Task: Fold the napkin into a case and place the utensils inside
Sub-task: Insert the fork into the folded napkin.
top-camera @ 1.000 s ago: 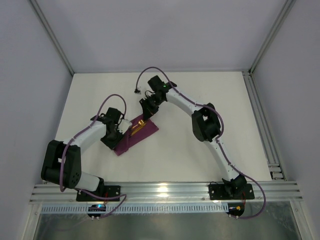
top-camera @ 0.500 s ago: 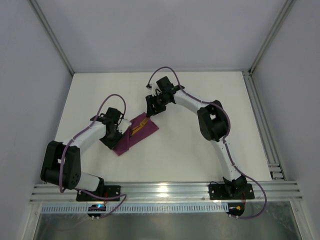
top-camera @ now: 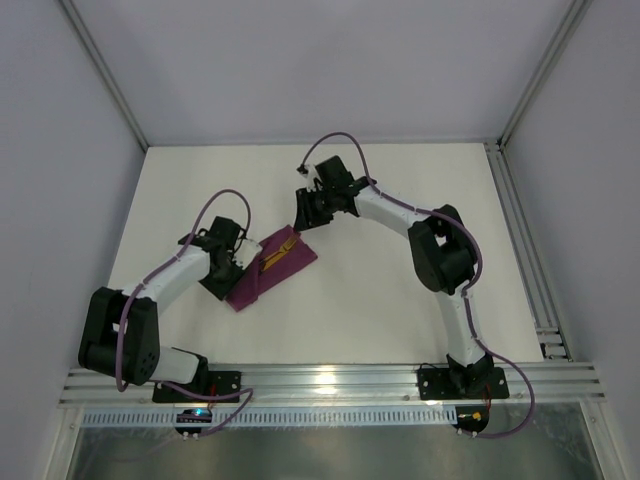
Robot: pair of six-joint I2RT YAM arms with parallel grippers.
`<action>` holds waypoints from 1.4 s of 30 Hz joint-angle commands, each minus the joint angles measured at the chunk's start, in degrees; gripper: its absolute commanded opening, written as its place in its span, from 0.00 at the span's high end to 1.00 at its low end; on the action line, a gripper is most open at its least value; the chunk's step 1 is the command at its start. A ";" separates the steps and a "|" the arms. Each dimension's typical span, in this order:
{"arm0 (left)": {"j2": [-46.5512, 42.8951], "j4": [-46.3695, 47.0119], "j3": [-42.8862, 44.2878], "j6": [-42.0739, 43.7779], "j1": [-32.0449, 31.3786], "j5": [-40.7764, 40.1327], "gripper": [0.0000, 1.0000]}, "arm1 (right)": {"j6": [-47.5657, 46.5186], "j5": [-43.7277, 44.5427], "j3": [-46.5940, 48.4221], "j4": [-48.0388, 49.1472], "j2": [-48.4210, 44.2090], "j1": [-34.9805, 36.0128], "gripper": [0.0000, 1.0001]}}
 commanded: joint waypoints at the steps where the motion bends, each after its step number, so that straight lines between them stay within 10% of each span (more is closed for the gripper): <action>1: -0.18 0.25 -0.60 0.56 0.28 -0.35 0.61 | 3.45 1.50 -0.45 3.49 -1.11 0.50 0.63; 18: 0.43 1.31 -1.13 0.47 0.28 -0.35 0.61 | 4.33 1.59 1.39 1.65 3.28 1.99 0.64; 29: 0.61 1.57 -1.22 0.65 0.28 -0.44 0.61 | 5.56 0.45 3.68 2.88 5.31 2.52 0.96; 42: 1.93 3.24 -1.22 0.29 0.28 -2.11 0.61 | 2.58 -4.38 10.80 1.65 11.01 3.93 0.96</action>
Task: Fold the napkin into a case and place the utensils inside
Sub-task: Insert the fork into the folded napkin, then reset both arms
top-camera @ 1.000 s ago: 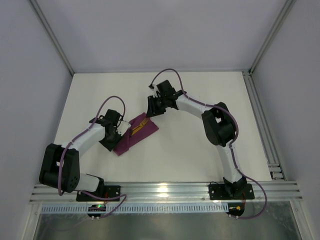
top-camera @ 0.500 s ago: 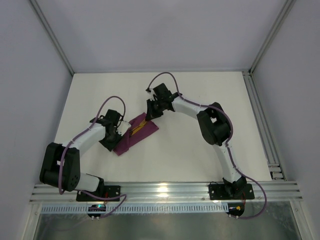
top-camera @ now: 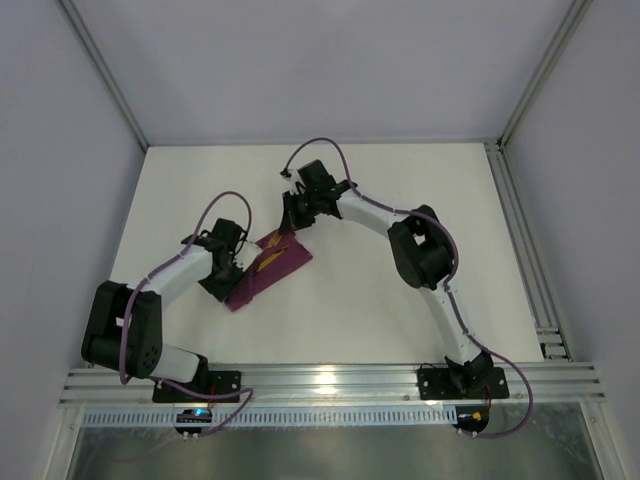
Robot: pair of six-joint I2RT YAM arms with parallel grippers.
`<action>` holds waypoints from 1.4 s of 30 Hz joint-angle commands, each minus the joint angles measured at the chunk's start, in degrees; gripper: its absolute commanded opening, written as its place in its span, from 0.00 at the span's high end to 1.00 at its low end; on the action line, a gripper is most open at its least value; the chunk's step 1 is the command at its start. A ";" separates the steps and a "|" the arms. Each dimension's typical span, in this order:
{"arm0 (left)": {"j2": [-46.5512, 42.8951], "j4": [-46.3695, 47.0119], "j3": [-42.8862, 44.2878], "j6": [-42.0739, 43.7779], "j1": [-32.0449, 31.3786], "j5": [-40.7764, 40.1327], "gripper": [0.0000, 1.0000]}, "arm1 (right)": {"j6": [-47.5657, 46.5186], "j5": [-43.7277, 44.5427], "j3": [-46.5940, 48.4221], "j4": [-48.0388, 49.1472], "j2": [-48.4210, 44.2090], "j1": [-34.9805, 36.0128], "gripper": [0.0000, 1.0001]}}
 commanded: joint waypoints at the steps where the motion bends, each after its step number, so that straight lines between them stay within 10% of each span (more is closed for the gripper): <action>1: -0.13 1.54 -0.28 0.40 0.28 -0.69 0.61 | -1.42 -1.87 2.41 0.16 2.56 0.69 0.96; 14: -0.83 1.01 -0.45 0.49 0.28 -1.13 0.61 | -0.63 -1.17 -0.58 4.12 1.95 1.05 0.77; 22: -3.46 -1.80 2.53 0.40 0.28 -2.71 0.59 | -4.50 2.86 -0.49 0.96 -6.13 0.96 0.01; 30: -9.52 -5.75 6.84 -0.39 0.45 -6.83 0.56 | -7.76 10.77 -0.83 -7.31 -18.95 -3.86 0.01; 42: -15.69 -5.67 9.48 -2.14 12.39 -8.69 0.39 | 0.07 34.21 -29.67 -10.03 -46.47 -27.68 0.01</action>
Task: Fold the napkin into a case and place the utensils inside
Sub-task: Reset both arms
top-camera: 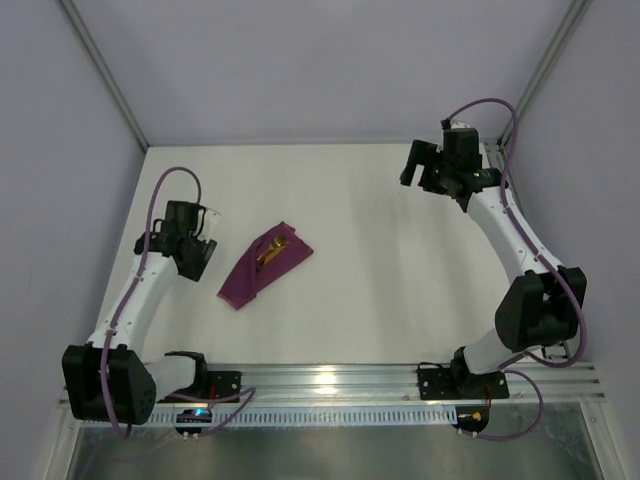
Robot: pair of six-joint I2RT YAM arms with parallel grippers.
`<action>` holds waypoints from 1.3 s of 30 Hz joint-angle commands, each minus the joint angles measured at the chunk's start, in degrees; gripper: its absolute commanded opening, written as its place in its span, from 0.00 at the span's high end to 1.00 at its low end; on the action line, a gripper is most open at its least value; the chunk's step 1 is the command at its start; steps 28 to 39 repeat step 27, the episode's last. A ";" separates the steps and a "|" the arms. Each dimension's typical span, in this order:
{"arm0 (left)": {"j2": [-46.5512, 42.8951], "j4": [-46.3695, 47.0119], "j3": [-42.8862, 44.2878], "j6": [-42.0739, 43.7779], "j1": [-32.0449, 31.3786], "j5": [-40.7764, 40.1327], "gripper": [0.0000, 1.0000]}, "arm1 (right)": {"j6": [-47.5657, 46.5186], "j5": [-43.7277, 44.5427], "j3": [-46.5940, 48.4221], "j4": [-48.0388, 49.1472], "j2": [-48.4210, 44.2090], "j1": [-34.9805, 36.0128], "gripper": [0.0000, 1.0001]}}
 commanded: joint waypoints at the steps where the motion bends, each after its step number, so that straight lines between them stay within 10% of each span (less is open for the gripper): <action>1: -0.65 0.27 1.50 -1.23 4.20 -0.65 0.38 | 1.23 12.10 -4.99 -4.98 -3.99 -2.44 0.01; 11: 0.32 3.89 -0.08 -0.97 20.99 3.22 0.38 | -2.11 22.67 -12.99 -5.08 -6.54 -5.62 0.01; 39: 1.11 3.09 -0.26 -0.96 21.79 4.10 0.37 | -4.05 22.40 -19.06 1.42 -8.12 -5.71 0.01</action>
